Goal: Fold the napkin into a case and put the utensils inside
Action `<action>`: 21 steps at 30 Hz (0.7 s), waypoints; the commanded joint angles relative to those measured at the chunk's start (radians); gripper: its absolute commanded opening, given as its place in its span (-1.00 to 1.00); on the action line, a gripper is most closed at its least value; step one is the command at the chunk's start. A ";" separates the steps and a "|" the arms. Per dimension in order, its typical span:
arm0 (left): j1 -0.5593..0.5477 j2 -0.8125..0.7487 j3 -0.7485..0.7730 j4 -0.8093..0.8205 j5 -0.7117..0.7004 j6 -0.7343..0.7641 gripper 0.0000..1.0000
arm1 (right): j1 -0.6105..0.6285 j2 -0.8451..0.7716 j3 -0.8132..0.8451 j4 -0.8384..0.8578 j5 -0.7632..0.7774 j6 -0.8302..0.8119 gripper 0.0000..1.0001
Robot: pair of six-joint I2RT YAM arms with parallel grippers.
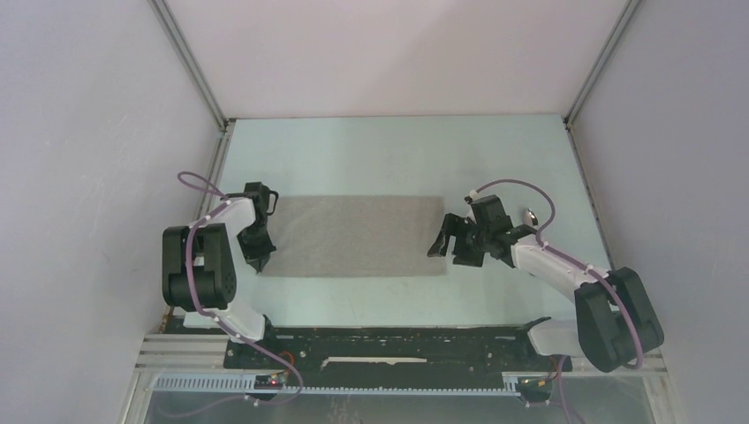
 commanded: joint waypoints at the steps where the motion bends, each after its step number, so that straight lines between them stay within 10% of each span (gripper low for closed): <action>1: 0.011 0.035 0.009 -0.004 -0.048 -0.008 -0.99 | 0.004 0.066 -0.006 0.061 -0.098 0.075 0.78; 10: 0.026 0.059 0.013 -0.002 -0.075 -0.013 -0.97 | 0.010 0.124 0.015 -0.010 -0.021 0.154 0.67; 21: 0.025 -0.055 0.020 -0.006 -0.093 -0.021 -0.57 | 0.025 0.400 0.428 -0.397 0.104 -0.151 0.86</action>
